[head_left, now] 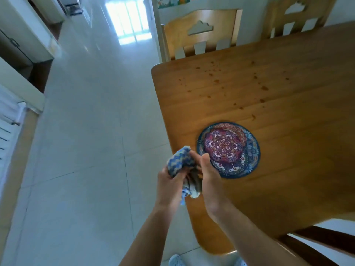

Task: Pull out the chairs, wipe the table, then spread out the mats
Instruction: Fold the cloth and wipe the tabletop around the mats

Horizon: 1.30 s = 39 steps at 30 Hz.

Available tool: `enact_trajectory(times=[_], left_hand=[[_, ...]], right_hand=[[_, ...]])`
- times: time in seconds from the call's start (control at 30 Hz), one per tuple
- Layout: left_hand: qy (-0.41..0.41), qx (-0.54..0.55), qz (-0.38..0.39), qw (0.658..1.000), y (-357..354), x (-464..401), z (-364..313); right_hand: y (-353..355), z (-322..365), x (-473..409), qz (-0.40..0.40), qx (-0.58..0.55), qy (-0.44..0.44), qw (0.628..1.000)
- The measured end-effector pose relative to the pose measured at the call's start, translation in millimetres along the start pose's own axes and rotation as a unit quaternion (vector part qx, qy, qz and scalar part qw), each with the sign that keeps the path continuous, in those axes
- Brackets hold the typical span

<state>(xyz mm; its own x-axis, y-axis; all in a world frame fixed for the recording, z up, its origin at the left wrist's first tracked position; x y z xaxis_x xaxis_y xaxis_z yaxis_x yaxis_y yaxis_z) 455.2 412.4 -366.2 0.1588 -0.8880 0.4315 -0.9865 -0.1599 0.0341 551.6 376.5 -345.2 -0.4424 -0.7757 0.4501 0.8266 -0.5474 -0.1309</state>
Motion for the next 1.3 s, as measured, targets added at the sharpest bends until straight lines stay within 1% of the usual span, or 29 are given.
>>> enact_trajectory(times=[0.03, 0.07, 0.1, 0.13, 0.2, 0.23, 0.27, 0.3, 0.33, 0.37, 0.4, 0.43, 0.47, 0.5, 0.53, 0.57, 0.6, 0.63, 0.67, 0.77, 0.83, 0.93, 1.03, 1.13, 1.2, 1.3], left_hand=[[-0.022, -0.016, -0.032, 0.999, 5, -12, -3], [-0.064, -0.036, -0.059, 0.996, 8, -23, -8], [-0.129, -0.081, -0.082, 0.985, 11, -33, -15], [-0.201, -0.137, -0.098, 0.965, 9, -40, -24], [-0.333, -0.277, -0.124, 0.893, -3, -46, -43], [-0.365, -0.35, -0.09, 0.858, -14, -51, -45], [-0.361, -0.422, -0.026, 0.831, -28, -56, -42], [-0.334, -0.491, 0.045, 0.803, -40, -60, -34], [-0.311, -0.534, 0.094, 0.78, -47, -62, -24], [-0.314, -0.549, 0.1, 0.768, -50, -65, -18], [-0.336, -0.538, 0.07, 0.77, -51, -67, -17], [-0.362, -0.511, 0.019, 0.779, -51, -69, -19], [-0.381, -0.494, -0.014, 0.781, -56, -74, -18], [-0.389, -0.496, -0.01, 0.776, -61, -78, -14], [-0.388, -0.523, 0.017, 0.759, -70, -83, -5], [-0.385, -0.558, 0.038, 0.734, -77, -88, 4], [-0.384, -0.588, 0.044, 0.711, -82, -92, 11], [-0.384, -0.604, 0.037, 0.697, -84, -94, 15], [-0.389, -0.613, 0.029, 0.687, -86, -97, 16], [-0.39, -0.631, 0.04, 0.67, -90, -114, 13], [-0.379, -0.644, 0.03, 0.664, -91, -132, 5], [-0.367, -0.649, 0.022, 0.666, -101, -165, -12], [-0.356, -0.66, 0.011, 0.661, -114, -201, -29], [-0.343, -0.658, 0.011, 0.67, -136, -230, -43], [-0.346, -0.649, 0.027, 0.677, -155, -244, -50], [-0.394, -0.631, 0.062, 0.666, -167, -242, -48]], right_hand=[[1, 4, -3, -0.001, -0.001, 0.009, 1.0], [3, 10, -7, -0.006, 0.003, 0.019, 1.0], [6, 15, -13, -0.02, 0.016, 0.032, 0.999], [11, 20, -19, -0.041, 0.03, 0.045, 0.998], [22, 27, -35, -0.095, 0.058, 0.069, 0.991], [29, 30, -44, -0.119, 0.075, 0.083, 0.987], [36, 34, -52, -0.139, 0.099, 0.103, 0.98], [43, 37, -61, -0.157, 0.129, 0.126, 0.971], [49, 39, -71, -0.17, 0.161, 0.153, 0.96], [54, 42, -83, -0.181, 0.194, 0.178, 0.948], [58, 45, -96, -0.188, 0.23, 0.2, 0.934], [61, 46, -108, -0.192, 0.272, 0.22, 0.917], [64, 45, -124, -0.193, 0.323, 0.239, 0.895], [64, 41, -134, -0.188, 0.387, 0.257, 0.865], [64, 35, -144, -0.179, 0.453, 0.273, 0.83], [65, 25, -151, -0.167, 0.512, 0.285, 0.793], [64, 14, -154, -0.159, 0.557, 0.3, 0.758], [65, 4, -155, -0.156, 0.585, 0.316, 0.731], [67, -2, -157, -0.162, 0.598, 0.325, 0.715], [68, -5, -162, -0.179, 0.609, 0.325, 0.701], [66, -5, -160, -0.182, 0.614, 0.33, 0.693], [65, -4, -160, -0.175, 0.625, 0.32, 0.69], [66, -5, -162, -0.175, 0.632, 0.318, 0.685], [68, -5, -162, -0.168, 0.634, 0.311, 0.688], [68, -3, -163, -0.159, 0.636, 0.294, 0.696], [68, -2, -163, -0.147, 0.633, 0.278, 0.708]])
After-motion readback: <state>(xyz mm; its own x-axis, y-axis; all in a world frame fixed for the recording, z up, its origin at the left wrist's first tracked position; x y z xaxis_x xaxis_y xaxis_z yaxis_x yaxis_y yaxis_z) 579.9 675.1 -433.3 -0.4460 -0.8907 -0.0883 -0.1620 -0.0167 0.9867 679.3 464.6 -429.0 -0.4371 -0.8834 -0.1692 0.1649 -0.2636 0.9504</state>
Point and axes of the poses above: each hand's wrist, its own x-axis away from the middle knuckle, its own y-axis out of the back of the hand, z = x × y, the point moved 4 cm from there along -x, towards the middle knuckle, and after that the axes turned 11 degrees about -z, right-handed, at the moved point
